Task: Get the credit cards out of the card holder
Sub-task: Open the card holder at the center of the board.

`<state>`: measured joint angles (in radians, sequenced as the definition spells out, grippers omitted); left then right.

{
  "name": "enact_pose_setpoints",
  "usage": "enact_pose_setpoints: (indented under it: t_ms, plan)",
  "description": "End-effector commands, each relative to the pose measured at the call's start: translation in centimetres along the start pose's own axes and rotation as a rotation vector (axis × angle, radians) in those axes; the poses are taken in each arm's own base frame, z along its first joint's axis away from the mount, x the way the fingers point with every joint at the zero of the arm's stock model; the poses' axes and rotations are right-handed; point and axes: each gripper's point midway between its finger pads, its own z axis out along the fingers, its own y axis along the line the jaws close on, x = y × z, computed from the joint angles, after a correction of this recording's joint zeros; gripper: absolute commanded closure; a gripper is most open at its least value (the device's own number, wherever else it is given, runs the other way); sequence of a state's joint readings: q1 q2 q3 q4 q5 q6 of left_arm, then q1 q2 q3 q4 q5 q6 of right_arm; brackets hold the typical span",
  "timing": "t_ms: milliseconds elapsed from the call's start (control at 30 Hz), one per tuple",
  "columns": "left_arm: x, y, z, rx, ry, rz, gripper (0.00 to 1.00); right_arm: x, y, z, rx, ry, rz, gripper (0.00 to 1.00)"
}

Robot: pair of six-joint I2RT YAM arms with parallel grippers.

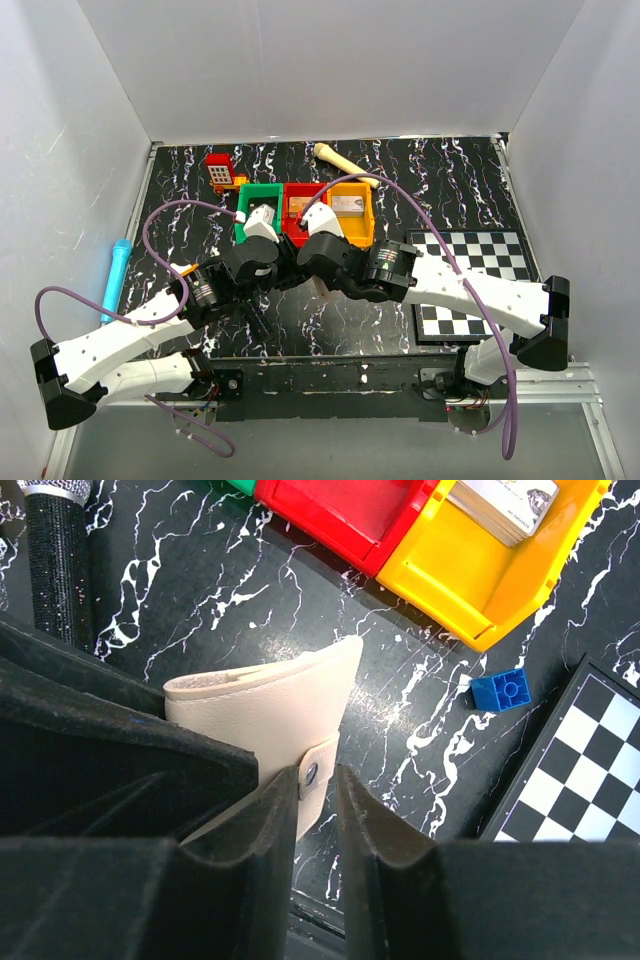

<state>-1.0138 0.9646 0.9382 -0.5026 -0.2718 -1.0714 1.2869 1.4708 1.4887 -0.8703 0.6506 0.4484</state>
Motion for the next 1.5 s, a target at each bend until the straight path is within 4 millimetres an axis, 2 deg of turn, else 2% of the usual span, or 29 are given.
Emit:
enact_pose_setpoints:
  t_ms: [0,367,467,500,767,1067,1467]
  plan:
    - [-1.8,-5.4,-2.7,0.225,-0.026,-0.076,1.00,-0.2,0.1,0.5,0.013,0.000,0.007,0.73]
    - [-1.8,-5.4,-2.7,0.225,-0.026,-0.068,1.00,0.5,-0.3,0.7,0.010,0.018,0.010,0.88]
    - [-1.8,-5.3,-2.7,0.221,-0.032,-0.064,1.00,0.6,-0.5,0.6,0.012,0.018,0.014,0.94]
    - [-1.8,-5.2,-2.7,0.217,-0.032,-0.064,1.00,0.6,-0.5,0.6,0.010,0.016,0.015,0.99]
    - [-1.7,-4.8,-2.5,0.203,-0.036,-0.062,1.00,0.8,-0.7,0.3,-0.004,0.011,0.031,0.99]
    - [-1.9,-3.2,-2.5,0.154,-0.065,-0.062,1.00,1.2,-1.1,0.0,-0.075,-0.005,0.084,0.99]
    - [-1.9,-2.3,-2.5,0.128,-0.076,-0.068,1.00,1.4,-1.8,-0.4,-0.135,-0.016,0.158,0.99]
